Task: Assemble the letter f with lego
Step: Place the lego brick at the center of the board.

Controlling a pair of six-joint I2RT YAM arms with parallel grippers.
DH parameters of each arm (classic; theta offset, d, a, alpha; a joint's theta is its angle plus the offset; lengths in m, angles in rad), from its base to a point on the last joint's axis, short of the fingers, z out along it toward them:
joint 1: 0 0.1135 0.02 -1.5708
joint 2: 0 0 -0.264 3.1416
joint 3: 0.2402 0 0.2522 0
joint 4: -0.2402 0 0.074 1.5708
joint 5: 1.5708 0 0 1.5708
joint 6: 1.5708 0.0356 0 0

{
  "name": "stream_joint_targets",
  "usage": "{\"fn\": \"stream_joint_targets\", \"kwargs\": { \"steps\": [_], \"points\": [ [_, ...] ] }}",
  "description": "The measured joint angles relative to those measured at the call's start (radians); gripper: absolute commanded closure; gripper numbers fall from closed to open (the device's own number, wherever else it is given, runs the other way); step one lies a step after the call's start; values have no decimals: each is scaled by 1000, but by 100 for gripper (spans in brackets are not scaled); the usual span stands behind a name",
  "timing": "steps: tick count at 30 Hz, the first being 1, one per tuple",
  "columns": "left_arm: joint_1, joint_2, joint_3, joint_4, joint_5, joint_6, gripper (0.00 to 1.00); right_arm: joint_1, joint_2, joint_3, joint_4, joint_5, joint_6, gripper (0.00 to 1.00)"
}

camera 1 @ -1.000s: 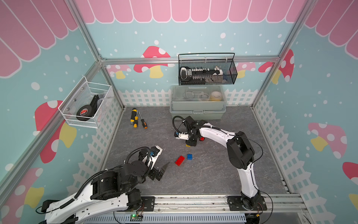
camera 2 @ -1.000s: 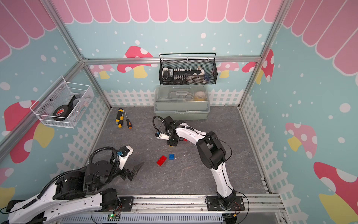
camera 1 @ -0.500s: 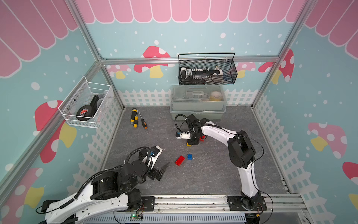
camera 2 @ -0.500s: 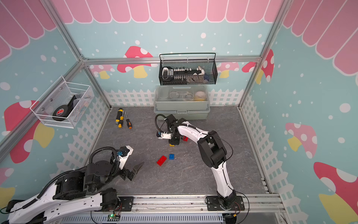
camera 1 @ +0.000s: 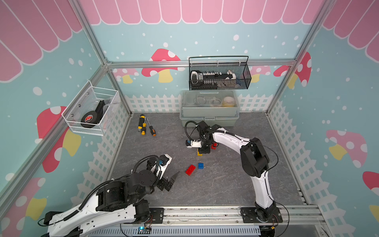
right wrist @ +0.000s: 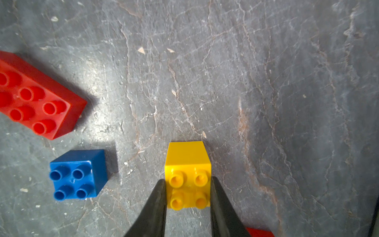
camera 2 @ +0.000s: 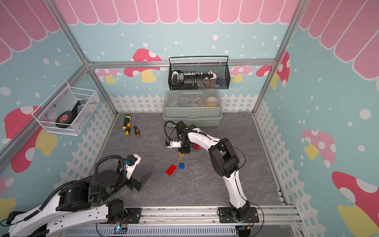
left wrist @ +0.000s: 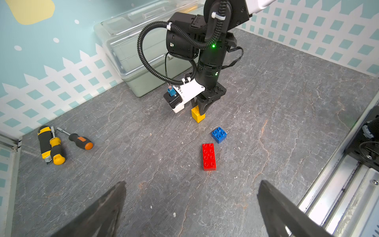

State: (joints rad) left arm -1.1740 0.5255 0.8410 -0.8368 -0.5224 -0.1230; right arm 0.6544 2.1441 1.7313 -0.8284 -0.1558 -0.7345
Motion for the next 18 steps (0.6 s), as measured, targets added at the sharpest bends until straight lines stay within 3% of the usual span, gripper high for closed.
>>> {"fn": "stream_joint_targets", "kwargs": {
  "steps": [18],
  "points": [
    [0,0,0,0,2,0,1,-1,2,2,-13,-10,-4,40]
  ]
}}
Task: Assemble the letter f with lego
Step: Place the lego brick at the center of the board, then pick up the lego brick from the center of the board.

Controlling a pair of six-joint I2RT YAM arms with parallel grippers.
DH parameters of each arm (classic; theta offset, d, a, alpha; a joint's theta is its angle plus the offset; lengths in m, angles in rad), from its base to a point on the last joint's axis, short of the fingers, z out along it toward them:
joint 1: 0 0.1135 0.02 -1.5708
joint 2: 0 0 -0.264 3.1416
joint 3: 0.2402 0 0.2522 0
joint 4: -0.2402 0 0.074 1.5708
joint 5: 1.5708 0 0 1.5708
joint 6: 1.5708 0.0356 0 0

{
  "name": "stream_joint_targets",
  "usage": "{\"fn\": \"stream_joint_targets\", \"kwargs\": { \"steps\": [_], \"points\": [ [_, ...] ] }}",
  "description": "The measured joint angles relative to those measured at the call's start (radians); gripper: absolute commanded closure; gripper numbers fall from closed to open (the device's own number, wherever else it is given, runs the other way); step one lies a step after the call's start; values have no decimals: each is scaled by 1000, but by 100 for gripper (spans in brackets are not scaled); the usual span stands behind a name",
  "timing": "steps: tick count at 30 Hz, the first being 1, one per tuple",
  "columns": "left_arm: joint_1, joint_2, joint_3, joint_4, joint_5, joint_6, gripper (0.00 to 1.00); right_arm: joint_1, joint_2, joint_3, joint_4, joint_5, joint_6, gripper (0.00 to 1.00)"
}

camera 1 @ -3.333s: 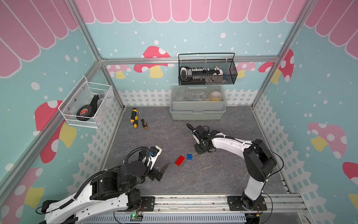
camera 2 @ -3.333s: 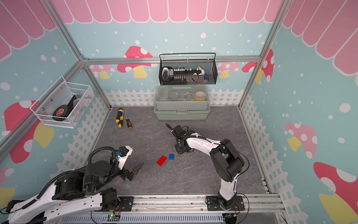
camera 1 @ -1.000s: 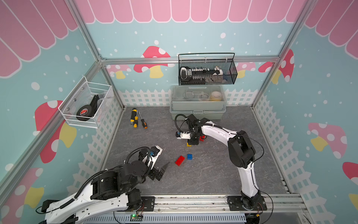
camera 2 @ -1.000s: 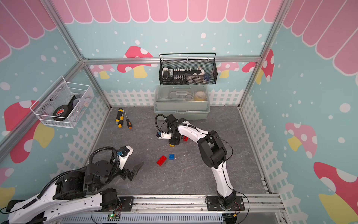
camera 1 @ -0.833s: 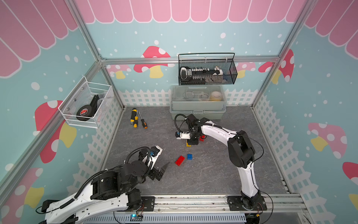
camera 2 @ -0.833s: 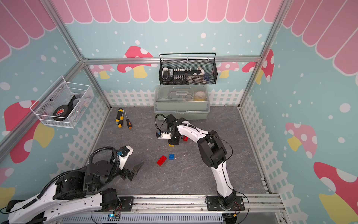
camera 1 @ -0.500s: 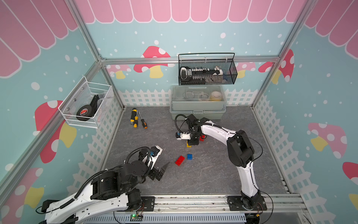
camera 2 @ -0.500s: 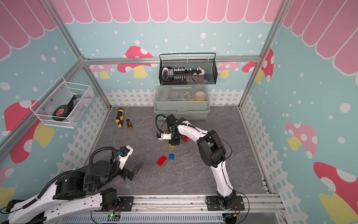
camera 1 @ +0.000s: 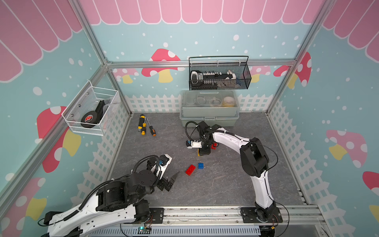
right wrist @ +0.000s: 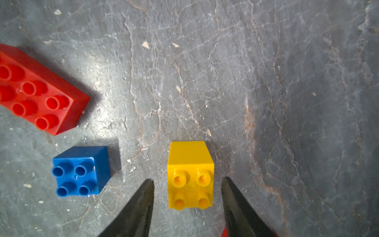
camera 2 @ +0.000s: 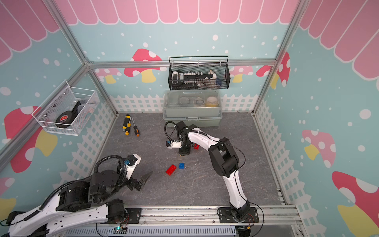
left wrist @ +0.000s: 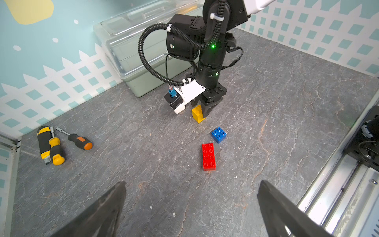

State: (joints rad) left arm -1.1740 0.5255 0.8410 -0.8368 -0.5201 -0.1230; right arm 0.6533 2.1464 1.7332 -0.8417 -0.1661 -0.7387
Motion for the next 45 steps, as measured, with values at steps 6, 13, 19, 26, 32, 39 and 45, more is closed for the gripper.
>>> {"fn": "stream_joint_targets", "kwargs": {
  "steps": [6,13,19,26,32,39,45],
  "points": [
    [0,0,0,0,0,0,1,-1,-49,-7,23,0,67,36],
    [0,0,0,0,0,0,1,-4,-239,-7,90,94,381,39],
    [0,0,0,0,0,0,1,-5,-278,8,109,347,861,37],
    [0,0,0,0,10,1,1,-6,-93,41,31,485,1228,45],
    [0,0,0,0,20,4,1,-10,-60,32,4,507,1386,53],
    [0,0,0,0,27,5,1,-45,-75,-60,33,473,1511,46],
    [0,0,0,0,32,8,1,-56,-74,-103,50,454,1578,43]
  ]
}}
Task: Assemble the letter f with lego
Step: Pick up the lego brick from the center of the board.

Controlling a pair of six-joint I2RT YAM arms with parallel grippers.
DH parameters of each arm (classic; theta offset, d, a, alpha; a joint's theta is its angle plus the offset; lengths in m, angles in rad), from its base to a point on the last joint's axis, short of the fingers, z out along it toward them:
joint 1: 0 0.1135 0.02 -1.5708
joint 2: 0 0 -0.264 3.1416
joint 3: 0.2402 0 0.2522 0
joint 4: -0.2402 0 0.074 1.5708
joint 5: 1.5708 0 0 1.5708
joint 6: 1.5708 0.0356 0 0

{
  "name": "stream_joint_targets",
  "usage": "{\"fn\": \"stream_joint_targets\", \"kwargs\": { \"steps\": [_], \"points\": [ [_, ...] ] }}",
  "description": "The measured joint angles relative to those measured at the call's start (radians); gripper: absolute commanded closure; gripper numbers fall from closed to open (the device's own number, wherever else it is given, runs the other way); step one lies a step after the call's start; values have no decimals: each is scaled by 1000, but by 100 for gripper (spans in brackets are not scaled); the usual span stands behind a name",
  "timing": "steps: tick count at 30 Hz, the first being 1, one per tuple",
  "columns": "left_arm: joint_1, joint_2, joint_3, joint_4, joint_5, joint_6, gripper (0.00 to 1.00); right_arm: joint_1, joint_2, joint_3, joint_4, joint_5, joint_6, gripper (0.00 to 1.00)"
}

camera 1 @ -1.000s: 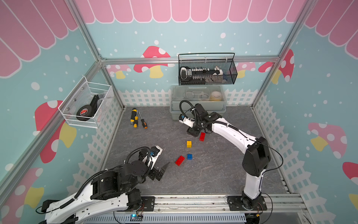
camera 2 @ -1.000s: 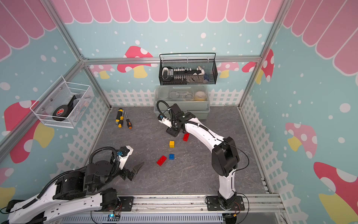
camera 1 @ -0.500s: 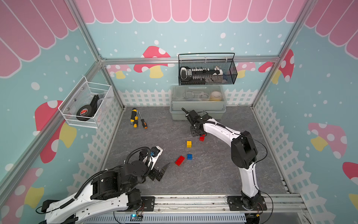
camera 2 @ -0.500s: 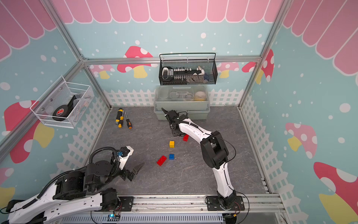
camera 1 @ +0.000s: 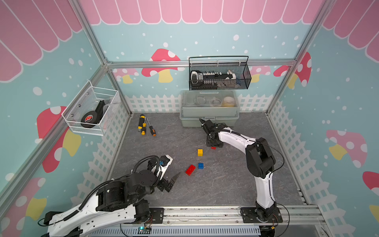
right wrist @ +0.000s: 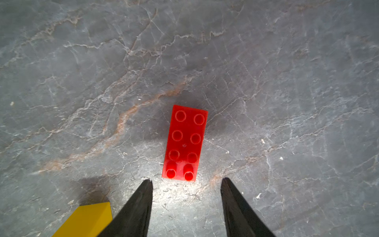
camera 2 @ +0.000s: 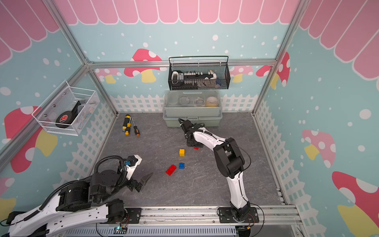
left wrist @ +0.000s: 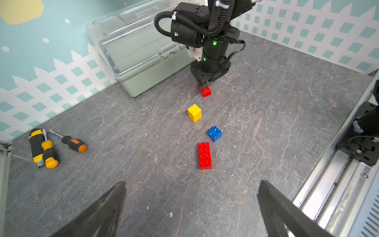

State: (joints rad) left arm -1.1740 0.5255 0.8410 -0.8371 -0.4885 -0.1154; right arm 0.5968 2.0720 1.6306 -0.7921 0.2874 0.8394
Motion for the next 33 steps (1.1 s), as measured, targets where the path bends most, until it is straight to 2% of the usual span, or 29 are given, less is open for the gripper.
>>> {"fn": "stream_joint_targets", "kwargs": {
  "steps": [26,33],
  "points": [
    [0,0,0,0,13,0,1,-9,44,-23,83,-13,60,47],
    [0,0,0,0,13,0,1,-27,44,-23,96,-2,60,51]
  ]
}}
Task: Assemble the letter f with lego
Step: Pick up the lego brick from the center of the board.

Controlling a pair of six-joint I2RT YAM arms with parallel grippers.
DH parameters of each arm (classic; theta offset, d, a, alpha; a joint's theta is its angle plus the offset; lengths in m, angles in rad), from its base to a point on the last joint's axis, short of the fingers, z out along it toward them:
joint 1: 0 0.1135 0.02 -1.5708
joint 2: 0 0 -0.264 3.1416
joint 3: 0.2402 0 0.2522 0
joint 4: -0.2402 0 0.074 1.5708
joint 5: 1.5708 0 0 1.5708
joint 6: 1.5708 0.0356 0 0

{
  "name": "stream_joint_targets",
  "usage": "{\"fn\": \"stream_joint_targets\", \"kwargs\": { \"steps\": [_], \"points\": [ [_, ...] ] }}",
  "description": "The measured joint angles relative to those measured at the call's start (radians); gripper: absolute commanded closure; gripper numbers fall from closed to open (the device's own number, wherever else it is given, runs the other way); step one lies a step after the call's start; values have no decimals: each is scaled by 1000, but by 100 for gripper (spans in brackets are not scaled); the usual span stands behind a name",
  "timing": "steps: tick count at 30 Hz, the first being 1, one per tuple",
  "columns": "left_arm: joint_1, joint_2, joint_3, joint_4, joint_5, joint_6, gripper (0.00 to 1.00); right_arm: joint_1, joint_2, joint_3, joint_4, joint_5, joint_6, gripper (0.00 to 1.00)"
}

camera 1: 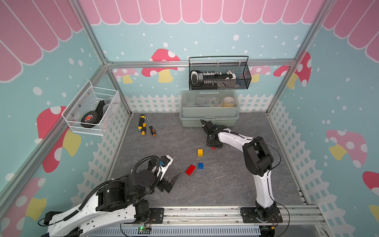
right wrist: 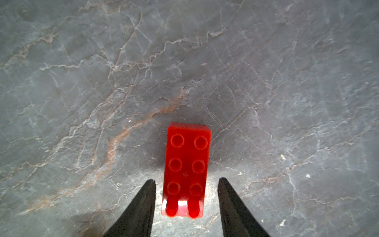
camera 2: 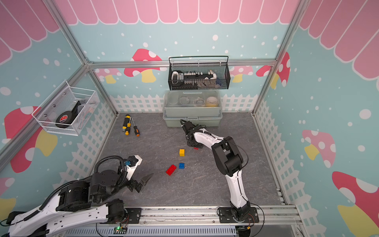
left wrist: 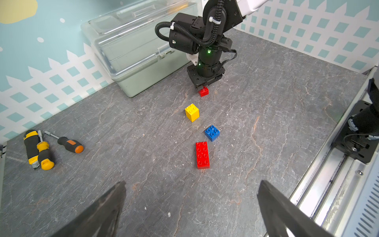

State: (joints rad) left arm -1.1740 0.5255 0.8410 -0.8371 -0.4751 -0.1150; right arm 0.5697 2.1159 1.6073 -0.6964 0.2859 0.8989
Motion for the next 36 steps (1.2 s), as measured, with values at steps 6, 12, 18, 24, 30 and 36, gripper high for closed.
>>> {"fn": "stream_joint_targets", "kwargs": {
  "steps": [6,12,18,24,30,36],
  "points": [
    [0,0,0,0,0,0,1,-7,0,0,11,1,0,56],
    [0,0,0,0,0,0,1,-8,15,0,16,-16,0,60],
    [0,0,0,0,0,0,1,-8,19,0,17,-25,-1,64],
    [0,0,0,0,0,0,1,-8,19,0,17,-24,-8,64],
    [0,0,0,0,0,0,1,-8,23,6,16,-24,-32,67],
    [0,0,0,0,0,0,1,-8,39,52,-14,-21,-144,71]
  ]
}}
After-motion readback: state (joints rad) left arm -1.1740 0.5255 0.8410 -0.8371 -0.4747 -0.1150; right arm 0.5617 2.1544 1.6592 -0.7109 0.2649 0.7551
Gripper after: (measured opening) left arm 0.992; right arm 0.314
